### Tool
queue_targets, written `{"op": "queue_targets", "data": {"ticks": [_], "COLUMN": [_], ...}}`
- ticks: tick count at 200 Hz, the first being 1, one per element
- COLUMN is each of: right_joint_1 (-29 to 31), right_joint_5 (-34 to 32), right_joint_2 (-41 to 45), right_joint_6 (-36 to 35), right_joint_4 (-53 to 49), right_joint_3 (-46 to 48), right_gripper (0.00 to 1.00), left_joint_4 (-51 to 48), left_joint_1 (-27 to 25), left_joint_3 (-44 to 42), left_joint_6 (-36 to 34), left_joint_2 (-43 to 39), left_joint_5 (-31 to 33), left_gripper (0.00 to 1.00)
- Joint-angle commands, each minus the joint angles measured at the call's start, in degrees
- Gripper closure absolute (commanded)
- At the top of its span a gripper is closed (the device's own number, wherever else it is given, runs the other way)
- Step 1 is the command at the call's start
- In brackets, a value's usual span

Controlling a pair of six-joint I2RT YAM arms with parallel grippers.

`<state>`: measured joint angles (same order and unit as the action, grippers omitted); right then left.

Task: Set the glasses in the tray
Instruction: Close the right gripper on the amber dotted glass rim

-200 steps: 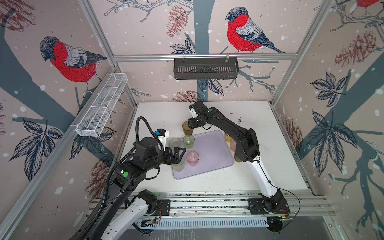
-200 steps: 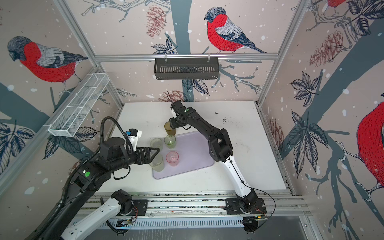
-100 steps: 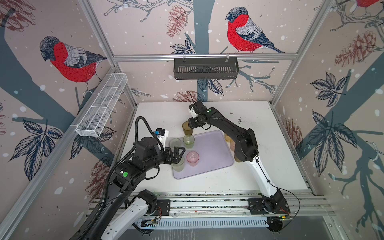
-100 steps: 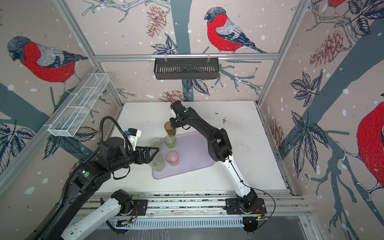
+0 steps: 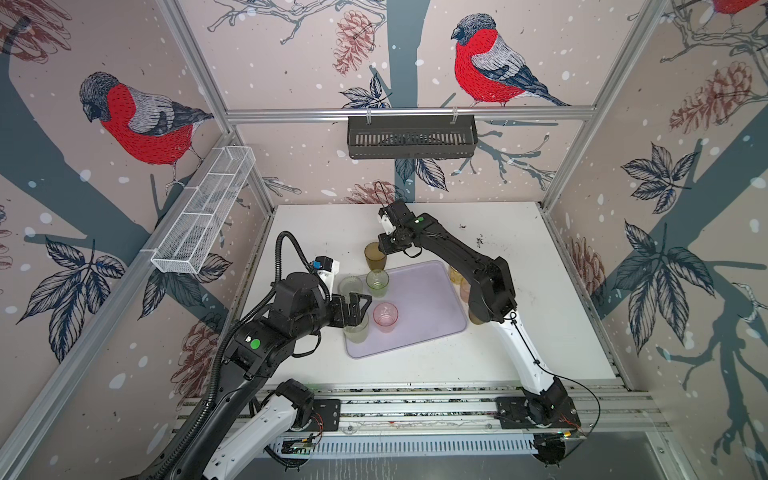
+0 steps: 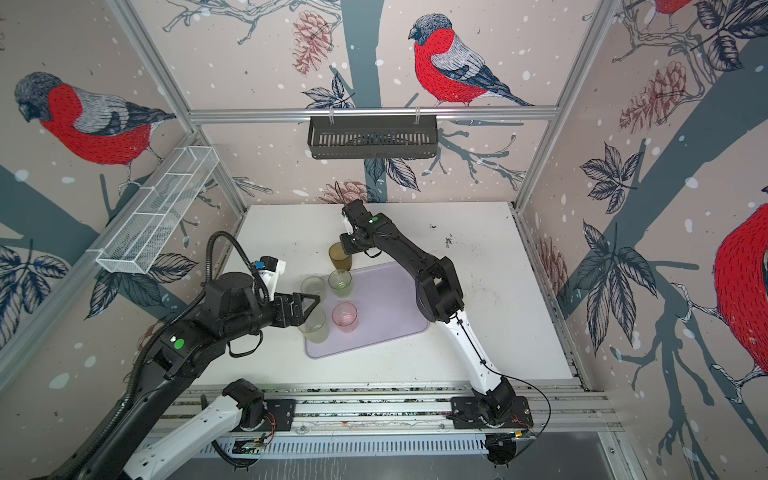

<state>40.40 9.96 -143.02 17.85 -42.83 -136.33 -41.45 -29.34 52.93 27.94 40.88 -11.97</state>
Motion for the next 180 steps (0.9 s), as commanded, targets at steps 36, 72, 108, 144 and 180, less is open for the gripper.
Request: {"op": "queue_targets", "data": {"ticks": [36,72,108,144,180], "right_joint_1": [-0.07,-0.07,-0.08,-0.07,0.01], "right_joint_5": [-0.33,-0.29,-0.38,-0.64,-0.73], "right_joint_2": [-0.67,-0.65,-0.49,-0.24,-0.15], "right_joint_6": [0.13,0.13,0.06,-0.12,-0.34], "right_joint_4": [0.48,0.40,0.29,0.21,-0.15], "right_joint_3": [-0.62,-0.69,-0.78,-0.83,-0.68], "right_gripper": [0.73,0.75,0.77,0.78,0.80], "left_joint_4": [0.88,0.76,0.69,0.83,0.66], "left_joint_1": [-0.02,-0.01,-0.04,-0.01,-0.06], "left_joint_3": [0.29,0.47,0.42,0.42,0.24], "left_joint_6": [-1.39,-1.36,-1.31,-0.93,-0.37], "left_joint_2": [0.43,0.08,0.02,0.05,-0.67], "left_joint_5": [-0.17,0.37,0.45,0.37,0.53], "left_gripper": [0.03,0.03,0.03,0.03,0.03]}}
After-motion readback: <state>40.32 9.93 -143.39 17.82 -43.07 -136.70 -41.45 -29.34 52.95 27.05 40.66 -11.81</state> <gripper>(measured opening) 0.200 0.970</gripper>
